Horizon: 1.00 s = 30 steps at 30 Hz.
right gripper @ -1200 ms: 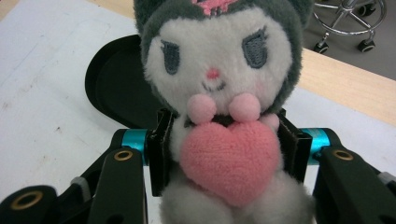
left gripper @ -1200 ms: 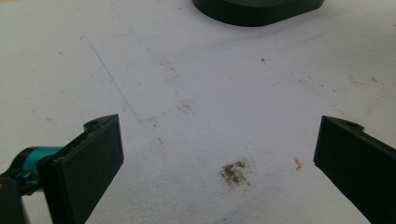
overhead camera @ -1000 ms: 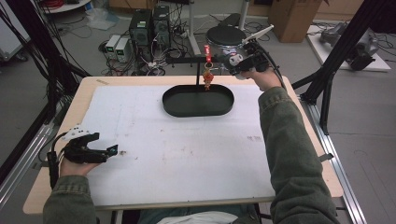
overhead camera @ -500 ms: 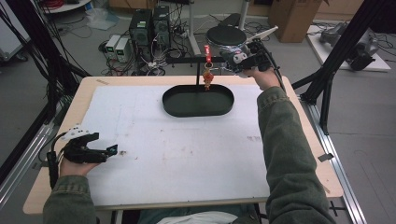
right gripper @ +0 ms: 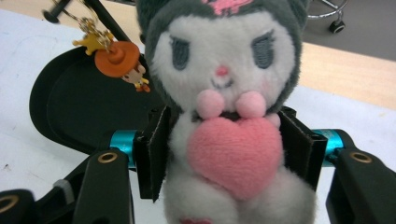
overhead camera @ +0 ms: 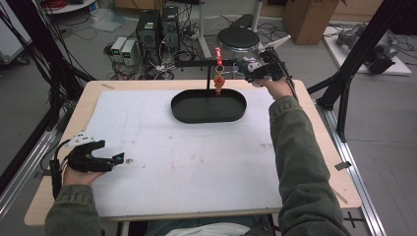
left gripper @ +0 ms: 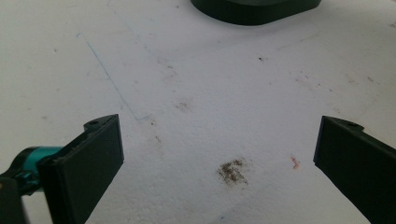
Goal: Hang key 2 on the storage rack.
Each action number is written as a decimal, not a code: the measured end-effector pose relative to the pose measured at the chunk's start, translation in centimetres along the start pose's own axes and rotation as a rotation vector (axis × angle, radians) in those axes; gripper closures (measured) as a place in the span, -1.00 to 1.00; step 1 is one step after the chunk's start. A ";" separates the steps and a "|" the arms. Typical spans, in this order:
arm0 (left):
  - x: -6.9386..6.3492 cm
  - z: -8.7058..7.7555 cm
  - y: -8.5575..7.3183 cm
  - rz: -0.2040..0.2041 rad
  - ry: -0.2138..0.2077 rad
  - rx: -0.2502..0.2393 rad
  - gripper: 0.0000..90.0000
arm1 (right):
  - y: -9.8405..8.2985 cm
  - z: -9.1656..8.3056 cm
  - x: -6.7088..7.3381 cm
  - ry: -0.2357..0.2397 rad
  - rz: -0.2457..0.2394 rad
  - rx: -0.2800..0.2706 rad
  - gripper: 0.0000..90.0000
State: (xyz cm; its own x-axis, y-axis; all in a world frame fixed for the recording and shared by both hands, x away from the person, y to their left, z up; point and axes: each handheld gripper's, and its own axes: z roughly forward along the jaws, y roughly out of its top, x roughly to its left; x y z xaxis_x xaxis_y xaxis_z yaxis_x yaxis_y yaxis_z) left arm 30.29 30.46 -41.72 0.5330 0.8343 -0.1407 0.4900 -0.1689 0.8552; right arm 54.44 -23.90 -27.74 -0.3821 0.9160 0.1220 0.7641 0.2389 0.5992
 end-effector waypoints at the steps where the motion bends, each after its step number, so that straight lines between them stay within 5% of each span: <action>1: 0.0 0.0 0.0 0.002 0.000 0.001 -0.96 | -0.2 0.2 -0.2 0.003 -0.002 0.003 -0.17; 11: 0.0 0.0 0.0 0.002 0.000 0.000 -0.96 | -1.4 0.5 -1.2 0.016 -0.013 0.044 -0.96; 16: 0.0 0.0 0.0 0.001 0.001 -0.001 -0.96 | -2.3 -0.1 -0.8 0.046 -0.052 -0.002 -0.99; 22: -0.1 0.0 0.0 0.001 0.003 -0.002 -0.96 | -3.4 -0.1 0.7 -0.010 -0.160 0.043 -0.99; 27: 0.0 0.0 0.0 -0.003 0.004 -0.005 -0.96 | -4.0 -0.9 2.1 0.062 -0.178 -0.007 -0.99; 30: 0.0 0.0 0.0 -0.001 0.002 -0.007 -0.96 | -4.8 -0.7 2.6 0.073 -0.181 0.026 -0.99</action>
State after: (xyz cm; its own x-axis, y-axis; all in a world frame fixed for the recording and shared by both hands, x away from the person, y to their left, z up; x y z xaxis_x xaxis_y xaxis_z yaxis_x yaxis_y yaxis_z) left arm 30.26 30.45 -41.66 0.5311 0.8355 -0.1407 0.4861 -0.1644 0.8583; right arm 49.44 -22.84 -29.74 -0.5503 0.8319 0.0717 0.6922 0.4065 0.5963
